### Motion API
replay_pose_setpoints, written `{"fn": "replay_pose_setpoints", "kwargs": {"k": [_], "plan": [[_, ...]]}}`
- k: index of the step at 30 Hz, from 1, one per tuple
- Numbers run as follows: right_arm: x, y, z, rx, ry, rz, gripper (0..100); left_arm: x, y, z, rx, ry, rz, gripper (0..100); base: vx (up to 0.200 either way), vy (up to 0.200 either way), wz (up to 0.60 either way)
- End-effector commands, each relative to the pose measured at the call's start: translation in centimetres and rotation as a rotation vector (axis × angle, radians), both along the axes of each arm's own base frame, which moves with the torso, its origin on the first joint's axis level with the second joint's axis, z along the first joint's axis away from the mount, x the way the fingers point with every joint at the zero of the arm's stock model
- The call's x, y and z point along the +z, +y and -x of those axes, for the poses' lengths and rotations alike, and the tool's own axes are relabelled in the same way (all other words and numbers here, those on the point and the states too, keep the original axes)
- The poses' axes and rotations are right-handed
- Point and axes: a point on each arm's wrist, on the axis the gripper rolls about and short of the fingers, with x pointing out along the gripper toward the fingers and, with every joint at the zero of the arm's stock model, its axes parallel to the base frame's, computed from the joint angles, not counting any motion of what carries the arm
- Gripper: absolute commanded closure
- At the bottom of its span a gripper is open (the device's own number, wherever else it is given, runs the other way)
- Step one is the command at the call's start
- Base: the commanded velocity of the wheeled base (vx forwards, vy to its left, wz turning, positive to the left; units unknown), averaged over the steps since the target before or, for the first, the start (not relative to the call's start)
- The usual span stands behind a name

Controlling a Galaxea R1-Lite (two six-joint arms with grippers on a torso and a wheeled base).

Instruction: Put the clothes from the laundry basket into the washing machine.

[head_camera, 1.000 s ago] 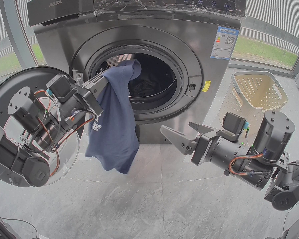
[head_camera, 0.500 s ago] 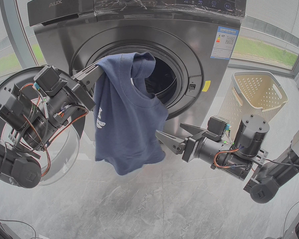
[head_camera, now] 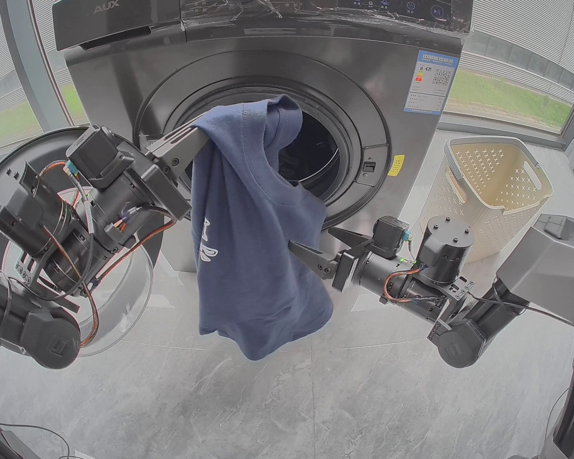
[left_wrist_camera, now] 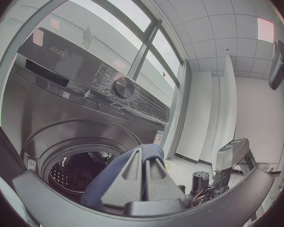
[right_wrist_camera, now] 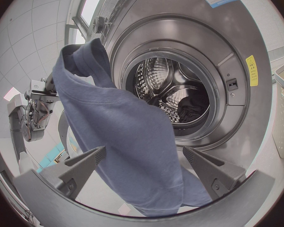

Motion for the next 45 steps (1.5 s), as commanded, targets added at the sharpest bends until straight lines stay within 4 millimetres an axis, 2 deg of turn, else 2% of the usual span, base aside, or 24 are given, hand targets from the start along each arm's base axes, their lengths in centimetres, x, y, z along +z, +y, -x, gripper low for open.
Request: {"fn": "replay_pose_setpoints", "kwargs": {"k": [1,9,15,21,22,25,30,35,36,40,43,45], "plan": [[-1.9,0.6,-1.2,-0.002,0.023,0.013,0,0.0,-0.2,0.3,-0.012,-0.003,0.002,100,0.0,0.0,0.0],[-2.7,1.8,-1.8,0.037,0.024,-0.005,0,0.0,-0.4,0.4,-0.018,-0.001,0.001,100,0.0,0.0,0.0],[-3.3,3.9,-2.0,0.104,-0.01,-0.052,0,-0.1,-0.4,0.4,-0.018,0.001,0.0,100,0.0,0.0,0.0],[-3.1,4.4,-1.6,0.15,-0.053,-0.078,0,-0.2,-0.4,0.3,-0.016,0.003,-0.003,100,0.0,0.0,0.0],[-3.0,4.4,-1.6,0.148,-0.067,-0.082,100,-0.2,-0.3,0.3,-0.014,0.004,-0.003,100,0.0,0.0,0.0],[-3.1,4.0,-1.6,0.14,-0.074,-0.071,100,-0.2,-0.3,0.2,-0.013,0.005,-0.003,100,0.0,0.0,0.0],[-1.9,3.4,-1.0,0.131,-0.114,-0.053,100,-0.3,-0.2,0.1,-0.007,0.008,-0.004,100,0.0,0.0,0.0],[-0.7,1.7,1.0,0.117,-0.119,-0.013,100,-0.6,0.1,-0.3,0.008,0.018,-0.008,100,0.0,0.0,0.0],[0.1,0.7,2.1,0.105,-0.127,-0.001,100,-0.8,0.4,-0.7,0.027,0.028,-0.01,100,0.0,0.0,0.0],[2.1,-1.2,3.6,0.065,-0.156,0.001,100,-1.3,0.6,-1.2,0.042,0.045,-0.016,100,0.0,0.0,0.0],[3.4,-2.7,4.6,0.045,-0.171,-0.008,100,-1.8,0.6,-1.6,0.048,0.058,-0.021,100,0.0,0.0,0.0],[3.5,-2.8,4.7,0.043,-0.172,-0.008,100,-1.8,0.6,-1.6,0.048,0.058,-0.021,100,0.0,0.0,0.0]]}}
